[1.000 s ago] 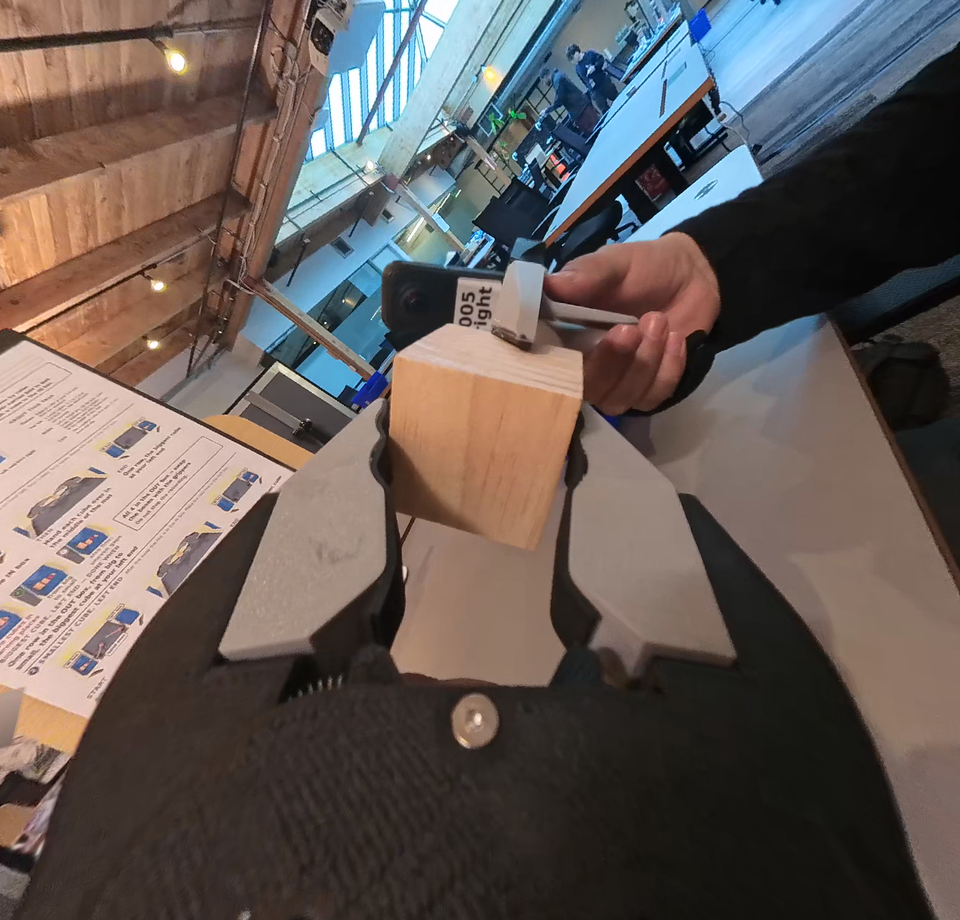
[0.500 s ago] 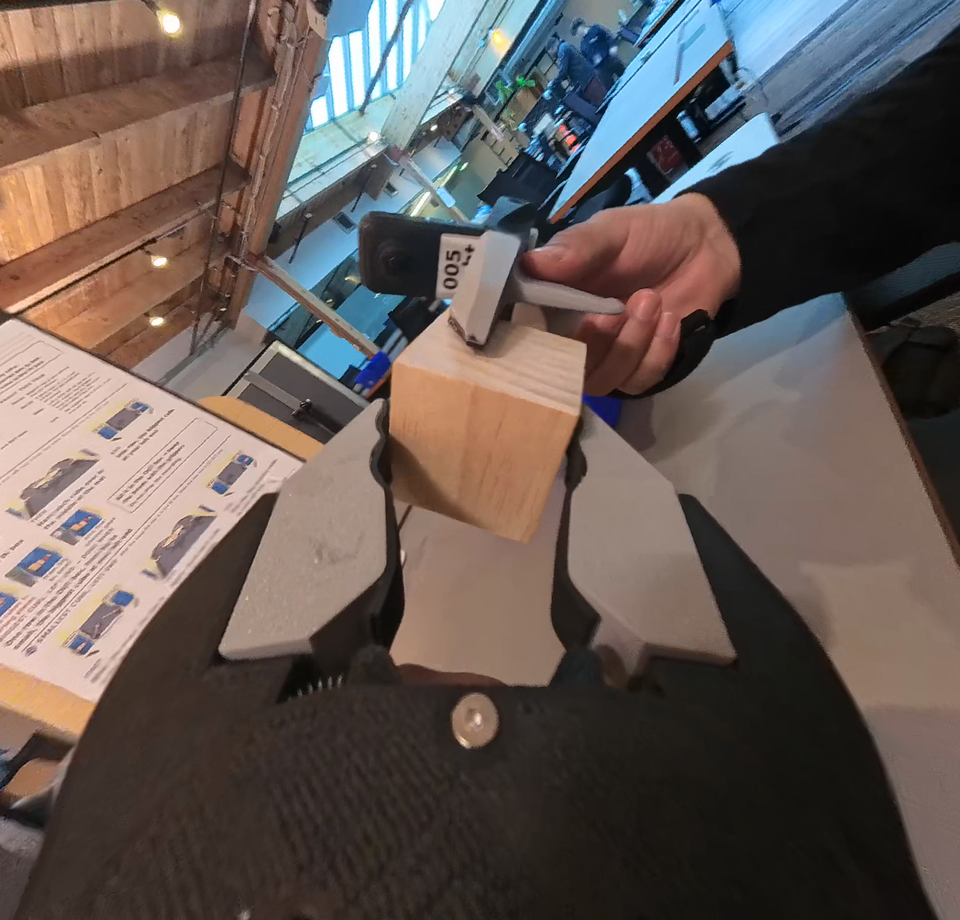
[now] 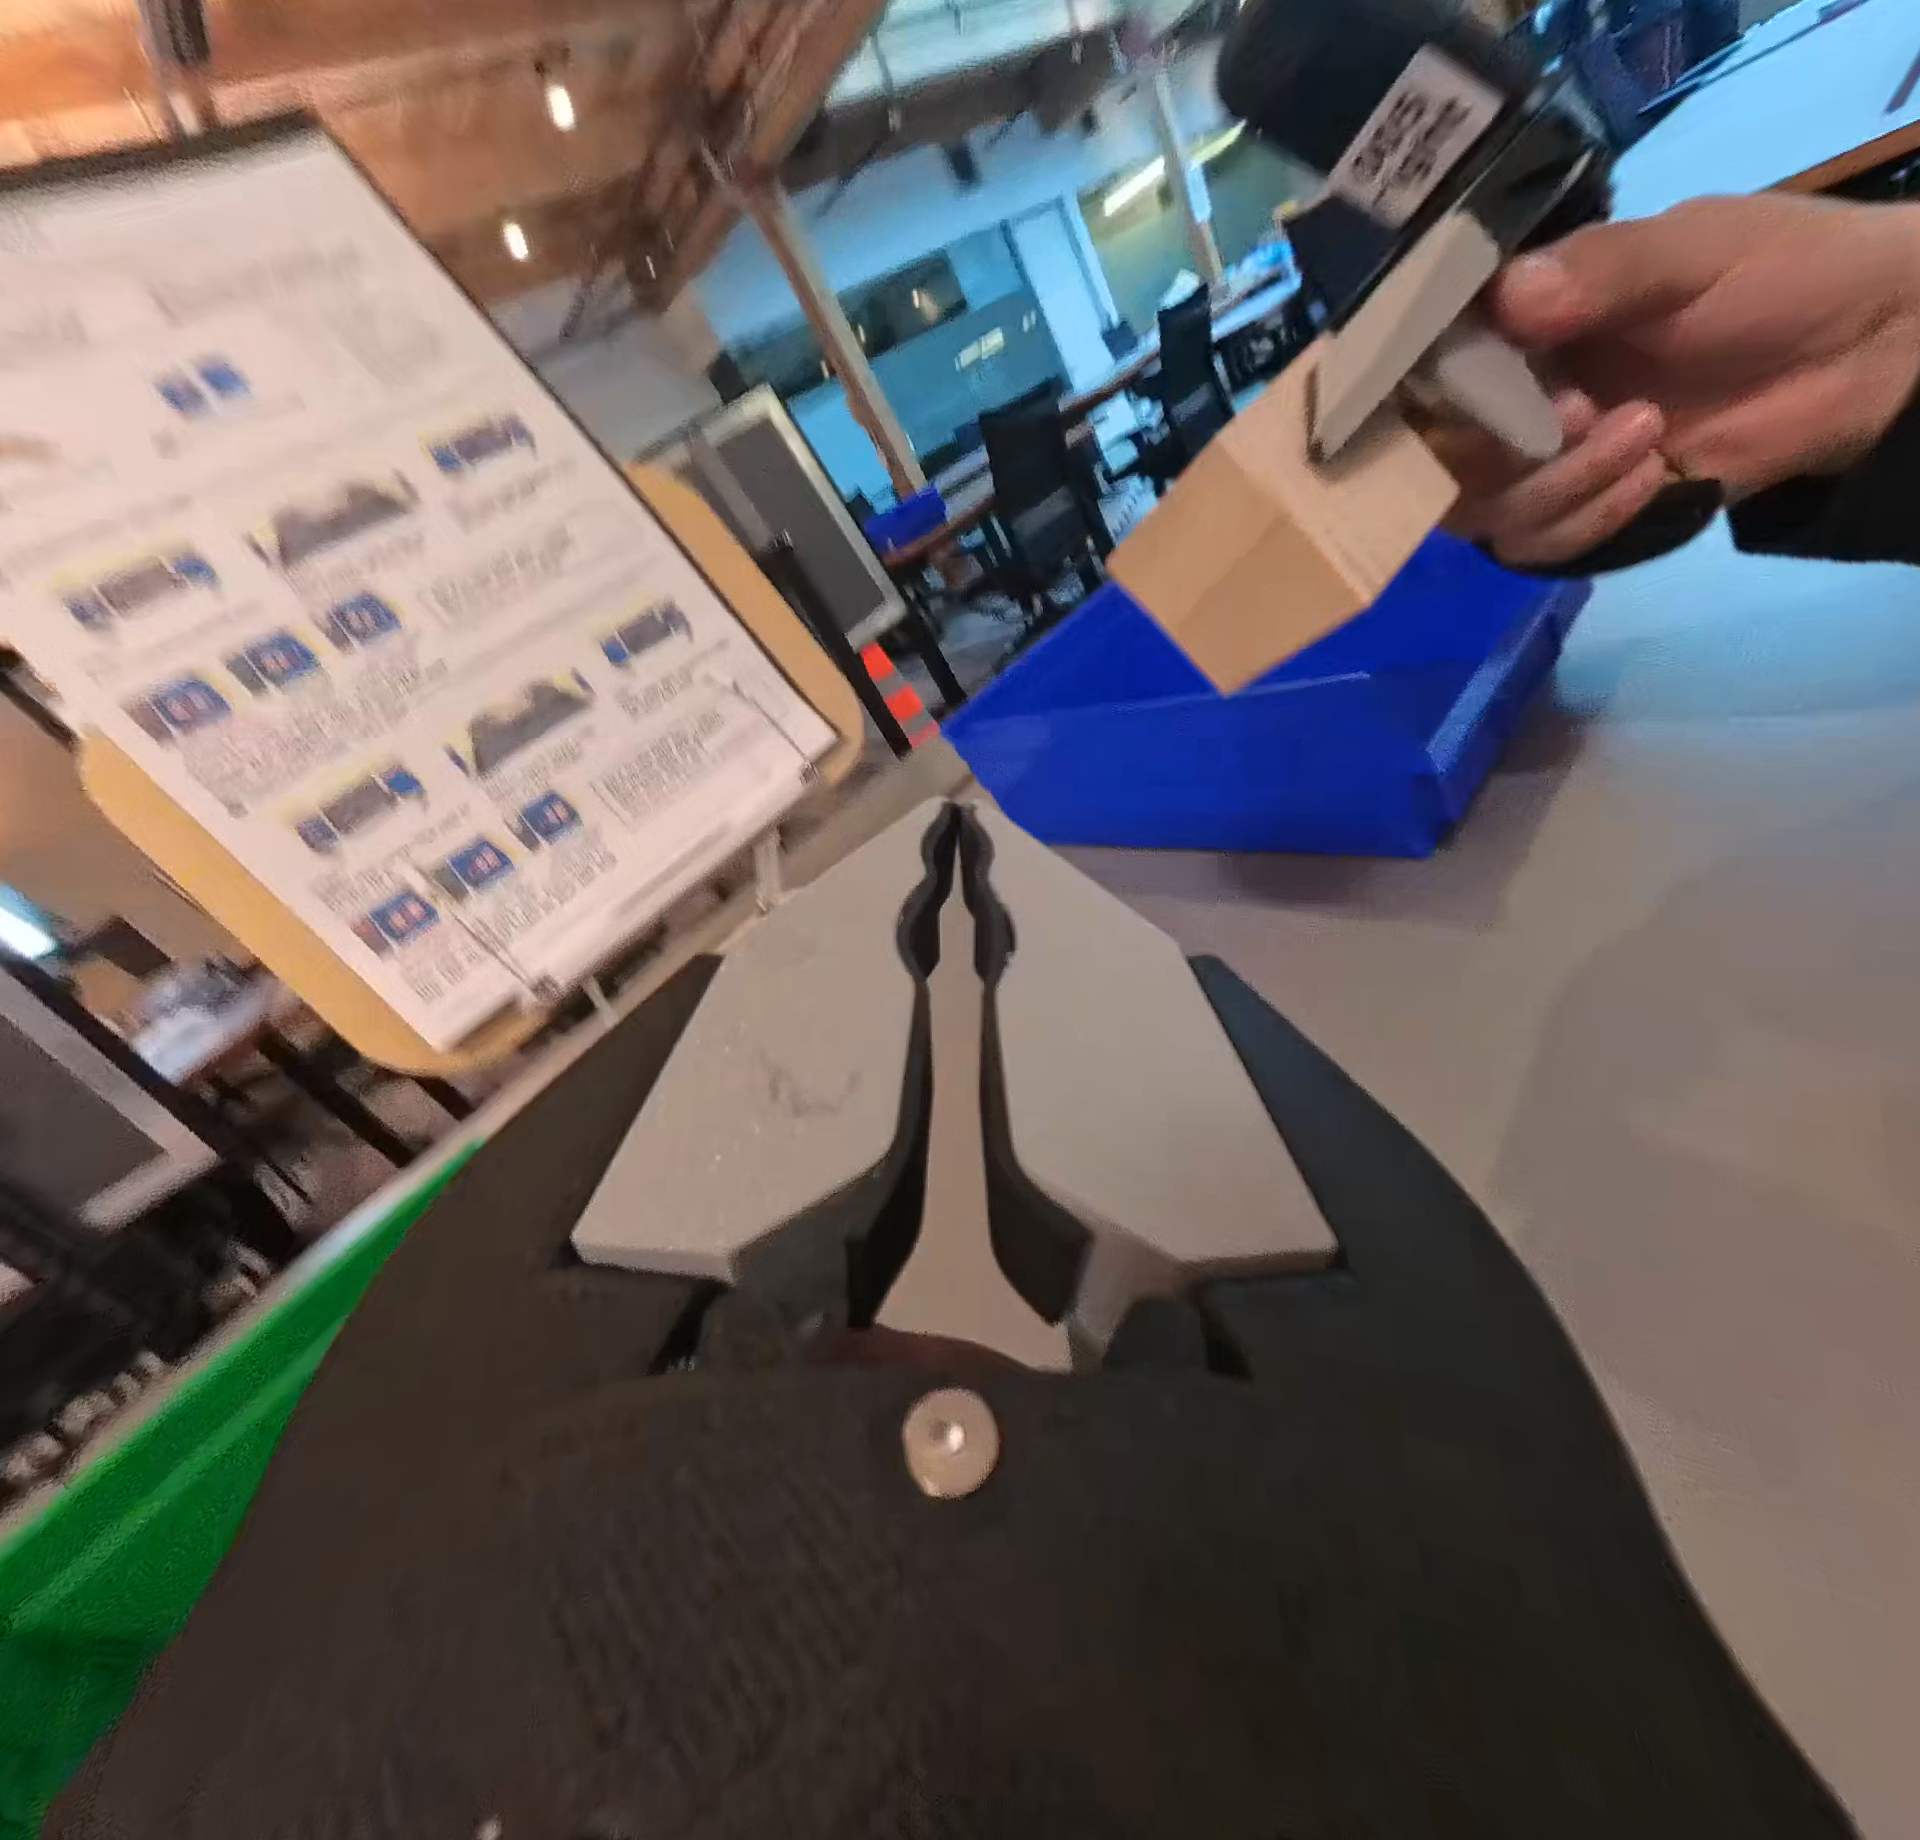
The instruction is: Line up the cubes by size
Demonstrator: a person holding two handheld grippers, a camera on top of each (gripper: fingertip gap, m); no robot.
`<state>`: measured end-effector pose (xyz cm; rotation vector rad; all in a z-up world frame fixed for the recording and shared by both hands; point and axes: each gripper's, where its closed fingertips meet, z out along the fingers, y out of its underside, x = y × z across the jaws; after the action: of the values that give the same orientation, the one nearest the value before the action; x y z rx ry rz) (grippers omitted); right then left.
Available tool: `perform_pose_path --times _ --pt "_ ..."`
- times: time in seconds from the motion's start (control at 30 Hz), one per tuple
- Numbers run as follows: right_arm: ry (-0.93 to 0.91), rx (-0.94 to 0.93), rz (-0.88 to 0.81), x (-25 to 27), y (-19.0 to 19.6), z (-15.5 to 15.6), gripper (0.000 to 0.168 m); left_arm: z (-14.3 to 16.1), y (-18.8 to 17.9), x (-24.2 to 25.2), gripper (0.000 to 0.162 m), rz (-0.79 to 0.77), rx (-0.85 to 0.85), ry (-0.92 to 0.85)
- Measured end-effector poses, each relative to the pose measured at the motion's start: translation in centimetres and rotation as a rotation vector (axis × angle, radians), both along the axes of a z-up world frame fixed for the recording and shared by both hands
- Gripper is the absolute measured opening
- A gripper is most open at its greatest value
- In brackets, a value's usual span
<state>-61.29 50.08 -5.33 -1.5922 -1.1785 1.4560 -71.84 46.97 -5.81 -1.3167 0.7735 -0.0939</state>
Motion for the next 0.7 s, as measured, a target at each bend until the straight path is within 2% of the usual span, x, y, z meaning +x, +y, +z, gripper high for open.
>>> perform_pose_path --times 0.1,0.23,0.43,0.7 --pt "-0.040 0.043 -0.101 2.6 2.9 0.6 0.057 -2.3 0.2 0.7 0.000 -0.068 -0.208 -0.059" --pt "-0.060 0.062 -0.196 5.4 5.5 1.2 0.057 -3.9 0.4 3.1 0.000 -0.117 -0.335 -0.131" --pt "-0.028 0.040 -0.232 6.8 6.3 1.3 0.056 -8.1 1.3 5.9 0.000 -0.103 -0.434 -0.032" --pt "-0.018 0.013 -0.219 6.2 6.2 0.7 0.057 -9.1 1.1 6.2 0.001 -0.118 -0.440 0.012"
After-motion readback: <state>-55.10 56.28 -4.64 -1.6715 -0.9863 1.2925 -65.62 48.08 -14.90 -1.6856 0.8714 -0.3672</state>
